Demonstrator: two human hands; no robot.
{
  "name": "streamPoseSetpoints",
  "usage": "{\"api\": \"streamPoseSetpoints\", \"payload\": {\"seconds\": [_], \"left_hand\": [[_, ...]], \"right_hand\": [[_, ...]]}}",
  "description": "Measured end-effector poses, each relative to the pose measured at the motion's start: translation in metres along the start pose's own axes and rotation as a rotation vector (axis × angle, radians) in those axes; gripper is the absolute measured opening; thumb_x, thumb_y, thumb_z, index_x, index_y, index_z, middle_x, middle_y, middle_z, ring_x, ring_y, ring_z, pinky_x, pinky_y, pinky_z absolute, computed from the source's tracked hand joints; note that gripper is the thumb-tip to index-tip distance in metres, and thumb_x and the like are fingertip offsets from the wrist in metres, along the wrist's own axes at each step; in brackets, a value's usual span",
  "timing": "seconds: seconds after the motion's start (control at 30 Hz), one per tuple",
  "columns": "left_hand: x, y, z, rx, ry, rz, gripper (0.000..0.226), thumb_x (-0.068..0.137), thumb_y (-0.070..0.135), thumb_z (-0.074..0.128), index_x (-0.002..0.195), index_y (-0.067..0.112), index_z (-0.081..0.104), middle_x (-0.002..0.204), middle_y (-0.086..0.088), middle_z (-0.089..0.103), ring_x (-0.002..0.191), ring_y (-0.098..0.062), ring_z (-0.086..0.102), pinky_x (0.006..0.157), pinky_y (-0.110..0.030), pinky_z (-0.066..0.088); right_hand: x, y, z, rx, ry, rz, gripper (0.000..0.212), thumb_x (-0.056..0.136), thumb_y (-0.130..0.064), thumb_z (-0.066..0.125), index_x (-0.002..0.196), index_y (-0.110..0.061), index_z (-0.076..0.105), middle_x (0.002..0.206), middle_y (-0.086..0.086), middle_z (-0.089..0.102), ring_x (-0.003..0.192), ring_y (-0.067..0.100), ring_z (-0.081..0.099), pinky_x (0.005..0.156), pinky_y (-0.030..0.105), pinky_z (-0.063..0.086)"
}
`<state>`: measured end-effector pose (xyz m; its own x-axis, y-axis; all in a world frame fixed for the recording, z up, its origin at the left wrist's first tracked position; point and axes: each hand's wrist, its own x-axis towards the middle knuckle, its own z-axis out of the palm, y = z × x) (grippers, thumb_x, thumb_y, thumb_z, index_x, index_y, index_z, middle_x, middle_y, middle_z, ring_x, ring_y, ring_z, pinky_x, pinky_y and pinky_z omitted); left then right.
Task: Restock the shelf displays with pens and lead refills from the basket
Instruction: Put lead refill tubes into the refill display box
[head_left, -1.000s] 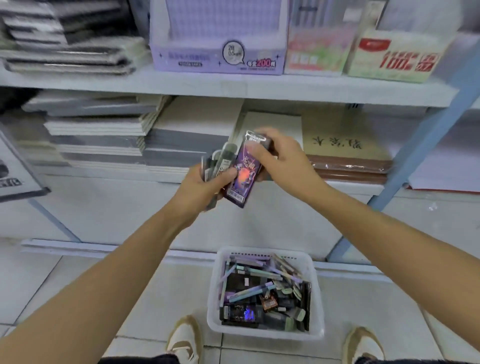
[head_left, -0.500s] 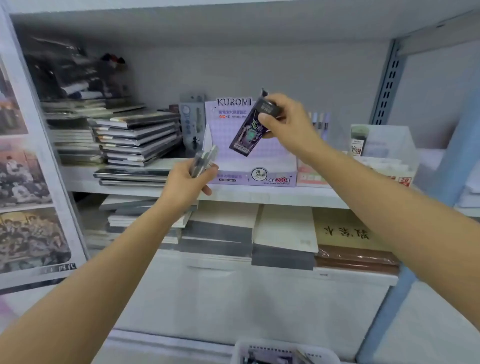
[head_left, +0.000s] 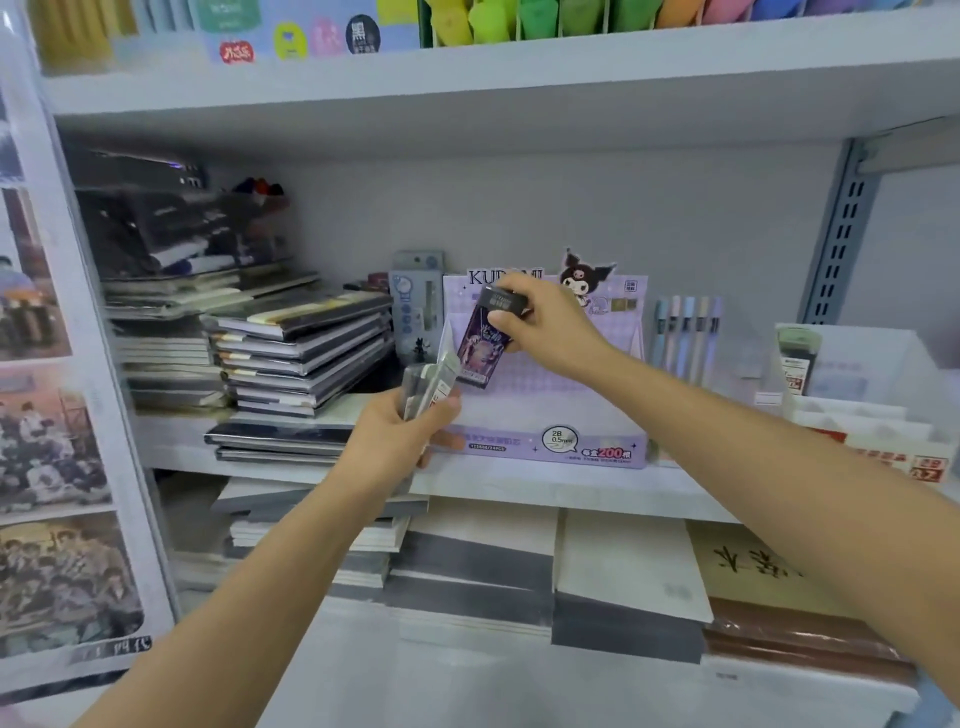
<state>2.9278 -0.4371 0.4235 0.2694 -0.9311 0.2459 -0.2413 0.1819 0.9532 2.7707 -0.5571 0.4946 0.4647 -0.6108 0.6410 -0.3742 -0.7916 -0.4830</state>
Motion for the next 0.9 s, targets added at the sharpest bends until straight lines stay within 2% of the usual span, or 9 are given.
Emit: {"api": "streamPoseSetpoints", "payload": {"seconds": [0.1,0.2,0.27,0.4,0.47,0.53,0.7,0.8,0.9], "left_hand": [[0.005,0.000,-0.001,-0.056,0.026,-0.089,0.033,0.092,0.027,0.064,0.111,0.000,0.060,0.081,-0.016,0.074,0.065,-0.030,0.065,0.053,-0.030,0.036],[0.005,0.003,0.000,-0.085,0.035,-0.101,0.035,0.093,0.021,0.063,0.113,-0.008,0.058,0.099,-0.027,0.069,0.060,-0.017,0.069,0.051,-0.029,0.037],[0.003,0.004,0.001,-0.078,0.030,-0.099,0.034,0.093,0.020,0.063,0.111,-0.008,0.058,0.103,-0.029,0.068,0.053,-0.012,0.067,0.046,-0.025,0.037],[0.001,0.005,0.000,-0.060,0.029,-0.110,0.031,0.093,0.023,0.063,0.108,-0.004,0.060,0.095,-0.026,0.070,0.041,-0.007,0.059,0.033,-0.016,0.032],[0.001,0.006,0.000,-0.068,0.020,-0.110,0.028,0.092,0.025,0.064,0.106,0.001,0.061,0.086,-0.020,0.073,0.048,-0.011,0.061,0.042,-0.020,0.038],[0.001,0.006,0.000,-0.079,0.013,-0.108,0.027,0.091,0.026,0.065,0.106,0.003,0.062,0.078,-0.014,0.074,0.063,-0.020,0.066,0.054,-0.027,0.042],[-0.001,0.006,0.007,-0.108,0.028,-0.107,0.022,0.091,0.023,0.066,0.103,0.005,0.062,0.070,-0.002,0.070,0.067,-0.019,0.071,0.050,-0.024,0.043],[-0.002,0.007,0.008,-0.102,0.020,-0.121,0.024,0.091,0.023,0.066,0.105,0.005,0.061,0.075,-0.005,0.070,0.069,-0.020,0.071,0.048,-0.023,0.039],[-0.004,0.007,0.005,-0.132,0.013,-0.118,0.017,0.091,0.022,0.066,0.100,0.008,0.062,0.081,-0.006,0.070,0.069,-0.019,0.072,0.045,-0.021,0.039]], "right_hand": [[0.000,0.008,0.007,-0.093,-0.044,-0.023,0.016,0.093,-0.010,0.059,0.107,-0.003,0.061,0.099,0.013,0.066,0.093,0.030,0.063,0.082,0.048,0.052],[0.001,0.013,0.010,-0.135,-0.068,-0.043,0.015,0.093,-0.010,0.058,0.107,-0.003,0.062,0.098,0.013,0.067,0.091,0.030,0.062,0.082,0.047,0.051],[0.004,0.013,0.011,-0.148,-0.092,-0.046,0.015,0.093,-0.011,0.058,0.106,-0.004,0.062,0.097,0.013,0.066,0.091,0.030,0.062,0.082,0.047,0.051],[0.013,0.009,0.010,-0.186,-0.180,-0.067,0.013,0.093,-0.013,0.059,0.104,-0.006,0.061,0.092,0.007,0.063,0.081,0.021,0.060,0.078,0.040,0.051],[0.016,0.007,0.008,-0.215,-0.203,-0.101,0.008,0.093,-0.015,0.060,0.100,-0.011,0.060,0.089,0.002,0.061,0.075,0.016,0.054,0.074,0.032,0.046],[0.018,0.007,0.006,-0.230,-0.225,-0.110,0.005,0.094,-0.015,0.060,0.098,-0.016,0.058,0.090,0.000,0.060,0.080,0.016,0.053,0.073,0.030,0.043],[0.015,0.011,0.013,-0.304,-0.308,-0.056,0.014,0.096,-0.016,0.057,0.106,-0.007,0.058,0.094,0.006,0.061,0.085,0.023,0.053,0.073,0.032,0.040],[0.011,0.012,0.019,-0.262,-0.260,-0.039,0.021,0.094,-0.014,0.060,0.114,-0.012,0.053,0.093,0.003,0.063,0.077,0.019,0.055,0.069,0.029,0.044],[0.003,0.015,0.021,-0.103,-0.081,-0.021,0.033,0.085,-0.009,0.070,0.110,-0.016,0.050,0.091,0.001,0.062,0.075,0.021,0.059,0.067,0.030,0.050]]}}
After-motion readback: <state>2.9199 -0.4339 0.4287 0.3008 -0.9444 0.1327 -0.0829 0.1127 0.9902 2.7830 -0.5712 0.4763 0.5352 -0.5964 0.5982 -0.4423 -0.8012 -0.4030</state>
